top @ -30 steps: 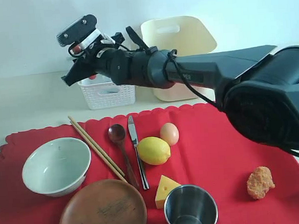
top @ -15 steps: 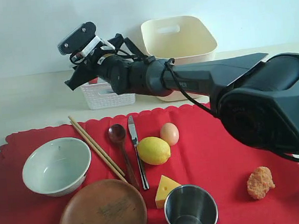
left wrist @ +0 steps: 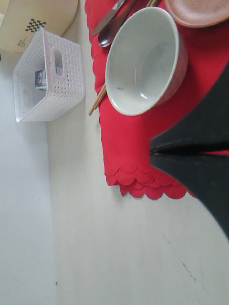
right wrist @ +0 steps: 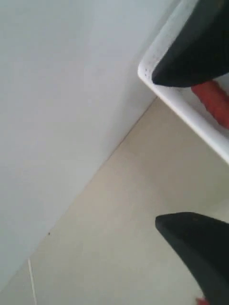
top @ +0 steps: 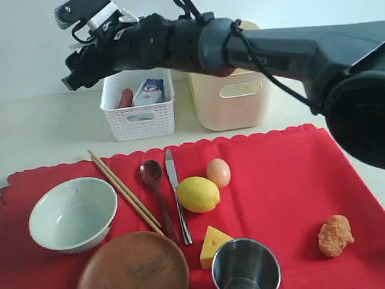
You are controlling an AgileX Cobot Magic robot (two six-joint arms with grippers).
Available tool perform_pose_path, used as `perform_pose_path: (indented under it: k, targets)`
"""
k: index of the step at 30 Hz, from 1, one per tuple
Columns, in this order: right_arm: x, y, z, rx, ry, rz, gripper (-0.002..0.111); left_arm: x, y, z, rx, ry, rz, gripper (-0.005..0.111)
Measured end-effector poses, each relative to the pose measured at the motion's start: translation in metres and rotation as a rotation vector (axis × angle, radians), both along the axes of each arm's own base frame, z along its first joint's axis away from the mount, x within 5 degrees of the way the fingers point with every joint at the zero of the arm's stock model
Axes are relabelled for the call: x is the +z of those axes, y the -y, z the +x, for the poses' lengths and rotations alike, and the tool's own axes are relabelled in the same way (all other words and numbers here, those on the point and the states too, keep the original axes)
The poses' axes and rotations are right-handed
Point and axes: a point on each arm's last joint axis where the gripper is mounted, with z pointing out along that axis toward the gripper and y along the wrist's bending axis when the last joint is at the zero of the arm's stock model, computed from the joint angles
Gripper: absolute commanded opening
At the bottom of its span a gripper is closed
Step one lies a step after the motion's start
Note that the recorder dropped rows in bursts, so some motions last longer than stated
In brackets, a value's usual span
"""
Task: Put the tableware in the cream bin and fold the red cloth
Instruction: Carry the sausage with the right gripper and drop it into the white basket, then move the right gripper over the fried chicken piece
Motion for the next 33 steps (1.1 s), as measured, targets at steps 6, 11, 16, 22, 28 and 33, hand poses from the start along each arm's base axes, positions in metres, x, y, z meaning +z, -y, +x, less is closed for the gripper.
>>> perform_pose_path:
  k: [6, 11, 16, 22, 28, 33]
  targets:
    - [0.029, 0.008, -0.025, 0.069, -0.212, -0.078, 0.013, 0.000, 0.000, 0.000, 0.000, 0.000, 0.000, 0.000]
    - [0.037, 0.029, -0.040, 0.023, -0.349, -0.286, 0.000, 0.000, 0.000, 0.000, 0.000, 0.000, 0.000, 0.000]
    - [0.045, 0.043, -0.050, -0.021, -0.397, -0.347, 0.000, 0.000, 0.000, 0.000, 0.000, 0.000, 0.000, 0.000]
    - [0.035, 0.078, -0.087, -0.050, -0.440, -0.434, 0.000, 0.000, 0.000, 0.000, 0.000, 0.000, 0.000, 0.000]
    - [0.039, 0.110, -0.124, -0.062, -0.464, -0.454, 0.000, 0.000, 0.000, 0.000, 0.000, 0.000, 0.000, 0.000]
    - [0.057, 0.142, -0.154, -0.114, -0.429, -0.473, 0.000, 0.000, 0.000, 0.000, 0.000, 0.000, 0.000, 0.000]
